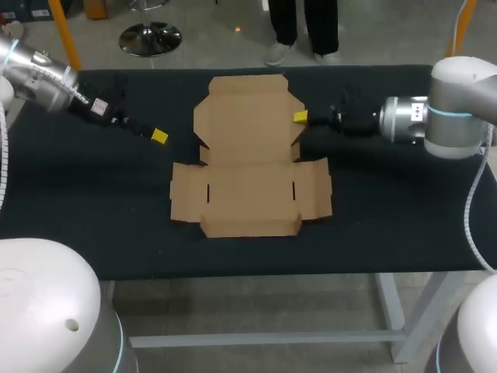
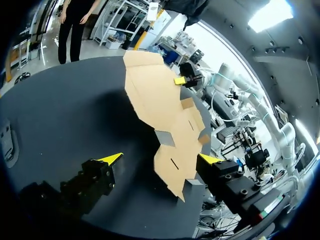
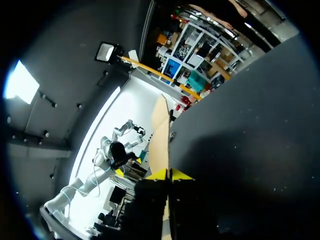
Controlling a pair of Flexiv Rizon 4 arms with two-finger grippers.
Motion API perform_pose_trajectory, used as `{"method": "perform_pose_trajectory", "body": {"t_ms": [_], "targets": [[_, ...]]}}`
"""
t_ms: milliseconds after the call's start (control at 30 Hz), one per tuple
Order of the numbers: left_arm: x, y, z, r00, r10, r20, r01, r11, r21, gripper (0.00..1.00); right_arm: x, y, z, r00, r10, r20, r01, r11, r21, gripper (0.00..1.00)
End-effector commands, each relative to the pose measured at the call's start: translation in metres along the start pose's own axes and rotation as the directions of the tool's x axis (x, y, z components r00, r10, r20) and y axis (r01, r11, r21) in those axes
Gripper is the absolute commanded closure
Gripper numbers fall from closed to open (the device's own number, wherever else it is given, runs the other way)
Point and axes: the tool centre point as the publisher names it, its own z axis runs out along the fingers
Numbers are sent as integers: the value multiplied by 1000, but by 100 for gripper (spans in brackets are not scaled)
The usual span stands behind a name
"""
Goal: Assemble the packaging by folding the flat box into shape, placing the metal phone stand inside, and closing the box properly
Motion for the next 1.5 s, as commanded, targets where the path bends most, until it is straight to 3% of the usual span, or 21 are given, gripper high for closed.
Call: {"method": "perform_pose_trajectory", "body": {"t_ms": [33, 267, 500, 767, 833, 1167, 1500], "targets": [[-4, -4, 4, 999, 35, -1, -35, 999, 35, 0, -2, 1, -2, 997, -20, -79, 19, 1000, -19, 100], [-13, -21, 10, 993, 114, 5, -114, 988, 105, 0, 5, 9, 2, 990, -64, -129, 60, 998, -32, 100], [-21, -35, 21, 983, 184, 8, -184, 975, 124, 0, 14, 13, 8, 982, -103, -156, 98, 994, -38, 100], [-27, -52, 28, 955, 294, 31, -295, 938, 183, 0, 21, 16, 14, 974, -131, -183, 124, 991, -45, 100], [-29, -55, 25, 960, 264, 97, -279, 938, 203, 0, 23, 17, 15, 972, -138, -188, 132, 990, -49, 100], [-29, -55, 25, 960, 264, 97, -279, 938, 203, 0, 30, 21, 20, 964, -179, -194, 171, 984, -57, 100], [-26, -71, 40, 923, 382, -51, -355, 895, 270, 0, 33, 24, 28, 953, -214, -216, 203, 976, -73, 100]]}}
